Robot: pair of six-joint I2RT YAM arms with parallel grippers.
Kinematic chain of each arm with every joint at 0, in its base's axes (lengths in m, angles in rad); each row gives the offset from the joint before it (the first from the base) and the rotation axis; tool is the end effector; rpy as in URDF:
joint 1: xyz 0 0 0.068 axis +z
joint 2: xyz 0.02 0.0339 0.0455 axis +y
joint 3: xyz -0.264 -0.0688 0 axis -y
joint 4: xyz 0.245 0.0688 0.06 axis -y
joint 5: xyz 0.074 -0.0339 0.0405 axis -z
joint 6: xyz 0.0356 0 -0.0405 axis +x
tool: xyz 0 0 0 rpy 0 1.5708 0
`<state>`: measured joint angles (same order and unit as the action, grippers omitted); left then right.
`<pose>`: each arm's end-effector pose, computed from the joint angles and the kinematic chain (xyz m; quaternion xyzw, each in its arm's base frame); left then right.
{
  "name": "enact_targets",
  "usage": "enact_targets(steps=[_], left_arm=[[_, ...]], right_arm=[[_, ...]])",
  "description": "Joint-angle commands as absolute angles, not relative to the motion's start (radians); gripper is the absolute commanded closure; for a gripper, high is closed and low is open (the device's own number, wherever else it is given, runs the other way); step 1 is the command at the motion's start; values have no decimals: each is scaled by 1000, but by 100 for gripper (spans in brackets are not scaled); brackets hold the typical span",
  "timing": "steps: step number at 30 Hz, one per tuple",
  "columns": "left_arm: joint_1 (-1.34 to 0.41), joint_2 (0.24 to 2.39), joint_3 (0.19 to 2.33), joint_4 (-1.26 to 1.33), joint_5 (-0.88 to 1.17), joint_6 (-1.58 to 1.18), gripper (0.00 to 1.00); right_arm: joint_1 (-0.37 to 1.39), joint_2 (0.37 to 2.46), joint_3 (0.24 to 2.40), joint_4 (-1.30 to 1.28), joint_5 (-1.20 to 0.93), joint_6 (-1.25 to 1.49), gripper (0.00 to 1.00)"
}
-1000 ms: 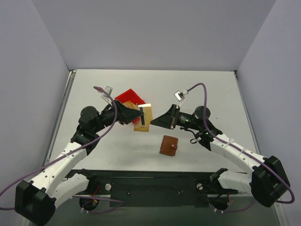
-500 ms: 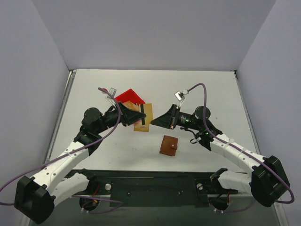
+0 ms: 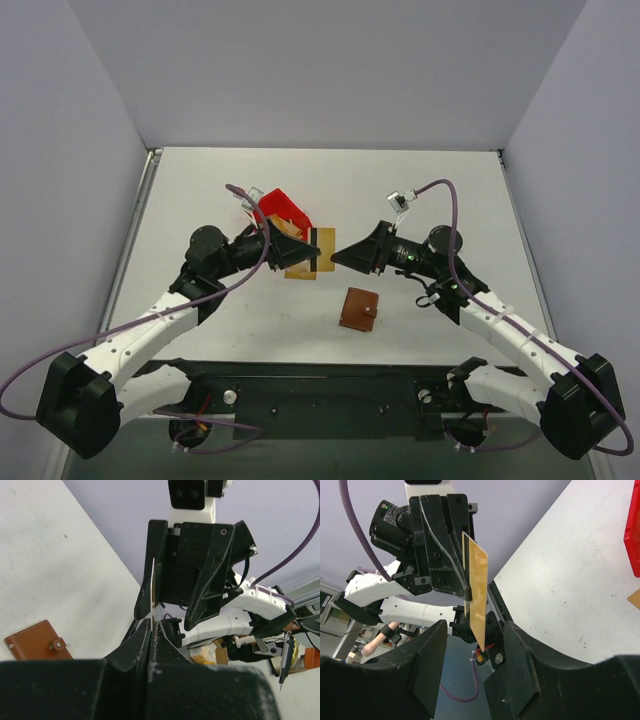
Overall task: Put the credit cards into the card holder
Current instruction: Pick up the credit card at the corner of the board.
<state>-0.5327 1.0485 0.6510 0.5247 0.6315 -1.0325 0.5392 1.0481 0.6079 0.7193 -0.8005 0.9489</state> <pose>0.1955 -0.1396 0.3158 0.0705 0.6662 -0.6486 0.3613 0.1846 0.1402 0.3193 -0.1919 0.6060 0.6707 0.3823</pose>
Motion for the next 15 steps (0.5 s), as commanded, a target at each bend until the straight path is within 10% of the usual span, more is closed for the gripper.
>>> enact_targets(steps=[1,15], left_arm=[[-575,1081,689,607,692,-1037,100],[-635,1086,699,612,640,-1026,100]], right_arm=[[529,1025,640,749,-818,913,56],[529,1022,627,756,-821,922,67]])
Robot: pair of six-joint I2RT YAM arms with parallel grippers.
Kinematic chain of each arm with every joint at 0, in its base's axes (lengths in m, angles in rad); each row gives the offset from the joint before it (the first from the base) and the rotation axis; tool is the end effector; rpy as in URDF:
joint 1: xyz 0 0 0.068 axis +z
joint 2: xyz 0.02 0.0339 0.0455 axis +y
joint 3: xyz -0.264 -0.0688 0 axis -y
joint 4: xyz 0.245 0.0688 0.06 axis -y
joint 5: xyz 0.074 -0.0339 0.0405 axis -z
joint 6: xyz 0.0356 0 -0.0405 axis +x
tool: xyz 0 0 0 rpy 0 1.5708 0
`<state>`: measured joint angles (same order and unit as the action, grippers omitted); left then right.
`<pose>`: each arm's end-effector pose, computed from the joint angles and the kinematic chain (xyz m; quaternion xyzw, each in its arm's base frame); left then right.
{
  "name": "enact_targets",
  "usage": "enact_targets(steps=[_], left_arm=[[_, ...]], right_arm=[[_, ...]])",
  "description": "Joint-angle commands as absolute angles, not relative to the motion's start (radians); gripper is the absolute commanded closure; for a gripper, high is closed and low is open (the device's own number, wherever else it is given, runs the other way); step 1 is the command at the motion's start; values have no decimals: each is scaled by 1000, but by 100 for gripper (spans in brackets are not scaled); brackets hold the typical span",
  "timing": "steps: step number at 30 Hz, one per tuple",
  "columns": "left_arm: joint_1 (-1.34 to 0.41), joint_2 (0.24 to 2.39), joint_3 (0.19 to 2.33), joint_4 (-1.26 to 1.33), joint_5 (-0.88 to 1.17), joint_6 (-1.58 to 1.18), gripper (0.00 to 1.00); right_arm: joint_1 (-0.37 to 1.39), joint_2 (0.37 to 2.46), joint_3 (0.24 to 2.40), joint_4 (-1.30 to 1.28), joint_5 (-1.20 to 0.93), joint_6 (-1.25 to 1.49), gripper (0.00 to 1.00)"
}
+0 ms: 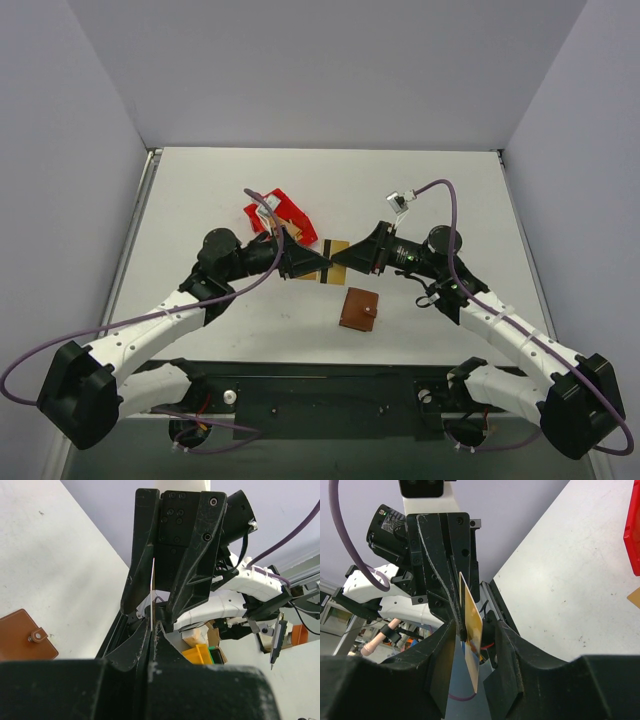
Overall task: Put the credit cards into the card holder
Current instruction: Pick up the credit card at the corner of the board.
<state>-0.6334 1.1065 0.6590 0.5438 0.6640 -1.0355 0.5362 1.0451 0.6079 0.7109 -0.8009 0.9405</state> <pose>0.1887 -0.1658 0.3074 0.1095 0.6709 -0.6657 0.3077 0.1846 0.1395 0.3192 -0.1927 0.6073 0.6681 0.3843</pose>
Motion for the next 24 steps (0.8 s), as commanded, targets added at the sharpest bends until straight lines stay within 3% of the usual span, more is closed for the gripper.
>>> enact_targets(steps=[1,8,24], left_arm=[[-634,1083,698,608,626,-1025,100],[-609,1054,683,603,604,-1032,100],[-609,1071,684,623,643,-1042,100]], right_arm=[[529,1020,626,755,-821,920,67],[528,1008,620,735,-815,913,64],[529,1005,621,741,-818,914,69]])
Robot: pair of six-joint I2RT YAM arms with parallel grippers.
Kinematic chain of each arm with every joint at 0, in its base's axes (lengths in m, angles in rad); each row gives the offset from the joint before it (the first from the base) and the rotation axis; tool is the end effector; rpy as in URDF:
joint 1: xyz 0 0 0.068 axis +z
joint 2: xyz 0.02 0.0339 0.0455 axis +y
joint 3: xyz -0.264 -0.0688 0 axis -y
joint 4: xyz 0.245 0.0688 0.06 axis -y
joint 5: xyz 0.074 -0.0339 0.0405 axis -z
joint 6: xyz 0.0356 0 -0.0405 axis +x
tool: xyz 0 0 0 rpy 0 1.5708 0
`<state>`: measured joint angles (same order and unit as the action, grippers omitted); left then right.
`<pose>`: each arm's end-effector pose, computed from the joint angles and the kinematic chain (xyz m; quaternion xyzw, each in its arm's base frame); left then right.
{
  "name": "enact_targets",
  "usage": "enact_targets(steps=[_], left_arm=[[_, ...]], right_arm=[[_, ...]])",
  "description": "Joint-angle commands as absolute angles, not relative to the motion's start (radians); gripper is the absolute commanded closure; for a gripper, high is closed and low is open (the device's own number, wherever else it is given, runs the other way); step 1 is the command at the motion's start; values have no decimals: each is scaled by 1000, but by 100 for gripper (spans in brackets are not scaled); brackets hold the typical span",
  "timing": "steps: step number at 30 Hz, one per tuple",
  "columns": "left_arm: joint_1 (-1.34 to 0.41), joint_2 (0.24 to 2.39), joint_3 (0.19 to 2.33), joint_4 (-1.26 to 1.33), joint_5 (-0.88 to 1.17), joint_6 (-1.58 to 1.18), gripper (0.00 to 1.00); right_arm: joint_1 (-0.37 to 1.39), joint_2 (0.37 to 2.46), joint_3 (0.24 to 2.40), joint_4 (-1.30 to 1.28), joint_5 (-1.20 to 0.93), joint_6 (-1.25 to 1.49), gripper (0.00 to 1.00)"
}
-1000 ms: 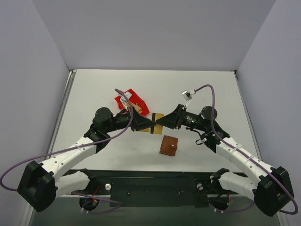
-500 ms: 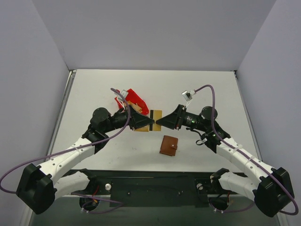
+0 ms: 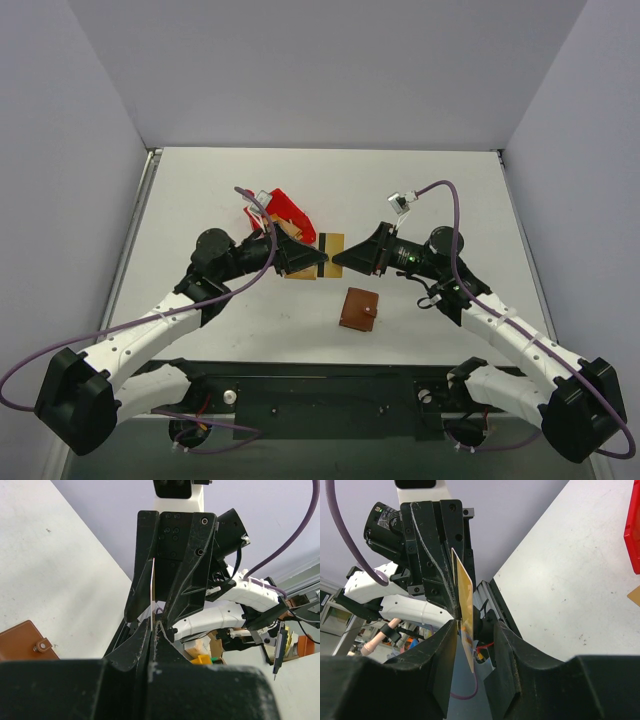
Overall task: Put the credit cards into the card holder
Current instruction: Pick up the credit card at the corner of the board.
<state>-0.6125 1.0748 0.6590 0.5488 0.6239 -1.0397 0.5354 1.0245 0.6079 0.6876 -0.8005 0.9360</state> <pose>0.1883 -0.1577 0.3153 0.0929 0.6615 -0.6636 0.3368 0.1816 0.1375 0.3212 -0.1931 0.6079 0.6669 0.3853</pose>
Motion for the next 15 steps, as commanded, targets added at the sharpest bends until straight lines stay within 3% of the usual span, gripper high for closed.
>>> enact_targets(steps=[1,10,12,15], left_arm=[[-609,1072,686,623,643,-1042,100],[-614,1078,683,626,664,-1042,100],[-614,1080,683,627,664,-1042,100],[-614,1081,683,627,663,-1040,100]], right_arm=[[528,1006,621,741,-818,916,69],[528,1012,618,747,-813,914,71],[529,1014,618,747,-815,913,74],[528,1017,621,742,-815,914,88]])
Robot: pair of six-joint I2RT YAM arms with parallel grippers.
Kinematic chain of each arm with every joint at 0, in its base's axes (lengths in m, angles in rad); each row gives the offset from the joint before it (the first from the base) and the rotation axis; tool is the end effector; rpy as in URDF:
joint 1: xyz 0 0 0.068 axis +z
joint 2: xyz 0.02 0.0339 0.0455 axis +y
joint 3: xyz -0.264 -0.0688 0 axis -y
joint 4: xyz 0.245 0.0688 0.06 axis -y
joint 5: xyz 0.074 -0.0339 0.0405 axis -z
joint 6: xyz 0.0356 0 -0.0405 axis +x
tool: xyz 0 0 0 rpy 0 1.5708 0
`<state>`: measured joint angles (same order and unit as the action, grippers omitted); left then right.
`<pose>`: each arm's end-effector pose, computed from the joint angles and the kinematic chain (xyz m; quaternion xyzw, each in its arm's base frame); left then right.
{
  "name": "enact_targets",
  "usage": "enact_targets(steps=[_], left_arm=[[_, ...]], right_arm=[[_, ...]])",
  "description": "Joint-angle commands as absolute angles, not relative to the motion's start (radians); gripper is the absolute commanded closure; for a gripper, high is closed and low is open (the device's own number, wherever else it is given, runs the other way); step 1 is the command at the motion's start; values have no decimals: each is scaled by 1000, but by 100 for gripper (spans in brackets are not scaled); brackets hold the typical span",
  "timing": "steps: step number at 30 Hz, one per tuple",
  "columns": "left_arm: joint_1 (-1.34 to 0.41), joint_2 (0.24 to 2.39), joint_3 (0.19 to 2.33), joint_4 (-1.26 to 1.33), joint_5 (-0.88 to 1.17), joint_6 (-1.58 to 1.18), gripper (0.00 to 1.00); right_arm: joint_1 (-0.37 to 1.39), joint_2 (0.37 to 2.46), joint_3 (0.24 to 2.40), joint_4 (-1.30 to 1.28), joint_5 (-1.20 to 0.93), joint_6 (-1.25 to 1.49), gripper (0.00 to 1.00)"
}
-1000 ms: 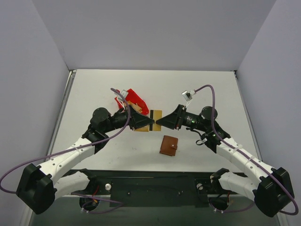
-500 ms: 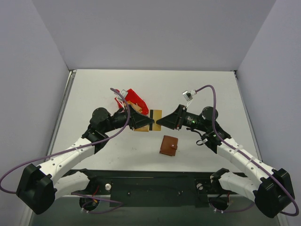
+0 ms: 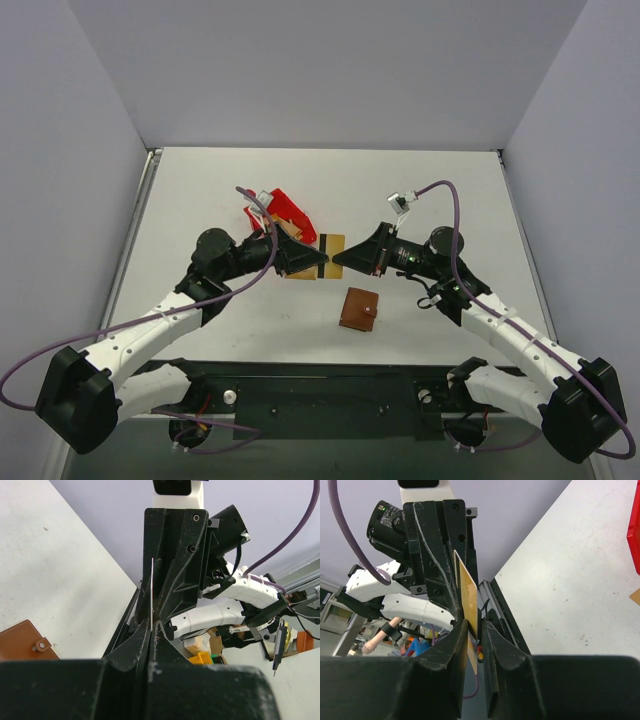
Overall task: Put the credit cards into the card holder
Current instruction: Pick up the credit card at the corner of the board, then open the card holder at the center of the board.
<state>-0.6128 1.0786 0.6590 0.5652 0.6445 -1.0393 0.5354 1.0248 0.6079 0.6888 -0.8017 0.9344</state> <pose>0.1880 -0.1583 0.3160 0.1030 0.6568 -0.6681 0.3342 0.1816 0.1375 0.3213 -0.1943 0.6074 0.6667 0.3858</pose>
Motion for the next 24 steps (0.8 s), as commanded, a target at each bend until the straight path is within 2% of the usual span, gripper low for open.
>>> enact_targets(steps=[1,2,4,6,8,10,11,12,14,18,21,24], left_arm=[[-614,1081,684,627,664,-1039,100],[-614,1080,686,627,663,-1040,100],[-614,1081,689,623,660,-1039,99],[-612,1080,687,615,652,-1032,86],[-612,1078,689,606,646,-1028,69],[-609,1074,695,591,643,-1017,47],[-607,1071,696,585,638,-1014,43],[-606,1071,701,572,638,-1006,33],[-603,1066,710,552,632,-994,23],[-592,1060,725,461,594,-948,20],[-594,1069,756,269,496,-867,19],[-604,1115,805,134,430,-752,19]], right_arm=[[528,1020,620,735,-815,913,95],[528,1019,621,733,-815,911,100],[529,1019,623,724,-811,907,100],[528,1009,623,707,-801,897,100],[529,999,627,672,-781,875,100],[529,980,634,602,-738,853,100],[528,971,638,585,-726,845,100],[529,963,643,536,-695,829,100],[528,939,656,450,-631,804,100],[532,887,675,260,-429,750,100],[535,879,709,41,-245,703,100],[535,931,742,-106,-154,672,100]])
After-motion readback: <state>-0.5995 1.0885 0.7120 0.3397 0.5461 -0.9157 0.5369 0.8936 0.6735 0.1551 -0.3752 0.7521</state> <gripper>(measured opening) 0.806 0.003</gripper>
